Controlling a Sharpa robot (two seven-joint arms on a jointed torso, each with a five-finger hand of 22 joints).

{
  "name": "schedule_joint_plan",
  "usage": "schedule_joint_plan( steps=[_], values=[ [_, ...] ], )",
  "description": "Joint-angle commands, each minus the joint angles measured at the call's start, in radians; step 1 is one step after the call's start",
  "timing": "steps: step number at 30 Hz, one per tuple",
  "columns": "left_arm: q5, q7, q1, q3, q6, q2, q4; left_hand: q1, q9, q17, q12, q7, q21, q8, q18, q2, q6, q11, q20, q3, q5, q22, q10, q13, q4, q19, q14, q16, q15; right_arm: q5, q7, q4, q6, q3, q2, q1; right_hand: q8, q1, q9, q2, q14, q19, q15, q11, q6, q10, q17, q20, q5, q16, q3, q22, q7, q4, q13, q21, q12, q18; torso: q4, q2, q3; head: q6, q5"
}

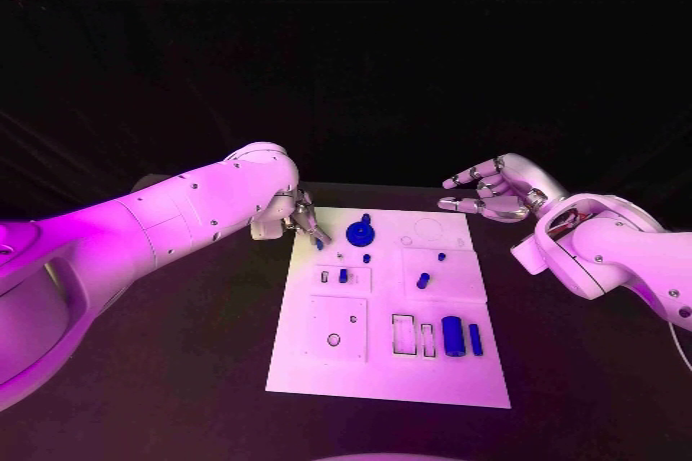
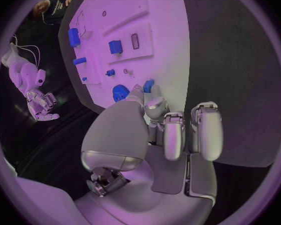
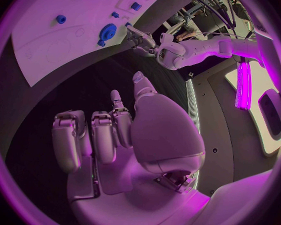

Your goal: Assemble the parts on the task board

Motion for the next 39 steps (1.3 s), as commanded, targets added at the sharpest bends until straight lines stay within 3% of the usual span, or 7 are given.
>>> schedule_joint_plan(
  steps=[1,4,8,14,23,28,39],
  values=[
    [0.015,0.012,0.000,0.000,0.001,0.003,0.000,0.058,-0.004,0.263,-0.001,-0.010,0.002,0.000,0.003,0.018,-0.007,-0.010,-0.009,0.051,0.006,0.123,-0.001,-0.004,-0.033,0.050,0.106,0.003,-0.011,-0.003,0.008,0.000,0.013,0.000,0.001,-0.001,0.003,-0.003,0.001,0.011,0.095,0.071,-0.004,-0.007,0.004,0.023,0.224,-0.002,0.006,-0.004,-0.007,0.202,-0.001,0.000,0.165,-0.004,-0.004,0.001,-0.0004,0.000,0.0000,-0.001,0.000],
    [0.017,0.016,0.000,0.000,-0.007,0.003,0.001,0.122,-0.008,0.263,-0.011,-0.001,-0.001,-0.006,0.004,0.024,-0.023,-0.008,-0.013,0.147,0.019,0.119,-0.007,-0.011,-0.081,0.049,0.106,0.003,-0.010,-0.003,0.008,0.000,0.014,0.000,0.002,-0.001,0.003,-0.003,0.001,0.011,0.095,0.071,-0.004,-0.007,0.004,0.023,0.224,-0.002,0.006,-0.004,-0.007,0.202,-0.001,0.000,0.165,-0.004,-0.004,0.001,-0.0007,0.000,-0.0002,-0.002,0.001],
    [0.035,0.027,0.000,0.000,-0.026,0.002,0.002,0.066,-0.002,0.263,-0.019,0.006,-0.006,0.012,0.005,-0.059,-0.030,0.008,-0.005,0.371,0.036,0.117,-0.002,-0.023,-0.105,0.048,0.106,0.003,0.001,-0.003,0.007,0.000,0.015,0.000,0.002,-0.001,0.003,-0.003,0.001,0.011,0.095,0.071,-0.004,-0.007,0.004,0.023,0.224,-0.002,0.006,-0.004,-0.007,0.202,-0.001,0.000,0.165,-0.004,-0.004,0.001,-0.0005,0.000,-0.0002,-0.003,0.000],
    [0.072,0.038,0.000,0.000,-0.064,-0.016,0.022,-0.012,0.017,0.263,-0.016,0.004,-0.008,0.046,0.005,-0.123,-0.035,0.002,-0.003,0.537,0.057,0.117,0.006,-0.028,-0.142,0.048,0.106,0.003,0.002,-0.002,0.007,-0.001,0.016,0.000,0.002,-0.001,0.003,-0.003,0.001,0.011,0.095,0.071,-0.004,-0.007,0.004,0.023,0.224,-0.002,0.006,-0.004,-0.007,0.202,-0.001,0.000,0.165,-0.004,-0.004,0.001,-0.0008,-0.001,0.0004,-0.003,0.000],
    [0.151,0.069,0.000,-0.003,-0.162,-0.090,0.144,-0.058,0.030,0.263,-0.009,0.004,-0.009,0.072,0.005,-0.149,-0.035,-0.002,-0.005,0.597,0.093,0.118,0.013,-0.026,-0.167,0.049,0.106,0.003,-0.003,0.007,0.013,-0.003,0.015,-0.001,0.001,-0.001,0.003,-0.005,0.001,0.016,0.095,0.072,-0.004,-0.007,0.005,0.024,0.224,-0.002,0.007,-0.005,-0.011,0.202,-0.002,0.003,0.166,-0.004,-0.002,0.001,0.0036,-0.005,0.0015,-0.002,0.000],
    [0.146,0.063,-0.002,-0.016,-0.237,-0.150,0.249,-0.071,0.034,0.263,-0.002,0.002,-0.004,0.081,0.004,-0.159,-0.033,-0.004,-0.007,0.612,0.108,0.125,0.019,-0.020,-0.177,0.052,0.106,0.003,-0.004,0.008,0.013,-0.002,0.014,-0.002,-0.001,-0.001,0.003,-0.005,0.001,0.016,0.095,0.072,-0.004,-0.007,0.005,0.024,0.224,-0.002,0.007,-0.005,-0.011,0.202,-0.002,0.003,0.166,-0.004,-0.002,0.001,0.0069,-0.007,0.0030,-0.007,-0.001],
    [0.035,0.029,-0.040,-0.032,-0.367,-0.251,0.436,-0.089,0.036,0.263,0.012,-0.004,0.010,0.091,-0.001,-0.180,-0.020,-0.009,-0.011,0.639,0.124,0.143,0.034,-0.008,-0.192,0.060,0.106,0.003,-0.008,0.009,0.012,-0.002,0.014,-0.004,-0.005,-0.002,0.003,-0.005,0.001,0.016,0.095,0.072,-0.004,-0.007,0.005,0.024,0.224,-0.002,0.007,-0.005,-0.011,0.202,-0.002,0.003,0.166,-0.004,-0.002,0.001,0.0090,-0.008,0.0023,-0.015,-0.004]
  ],
)
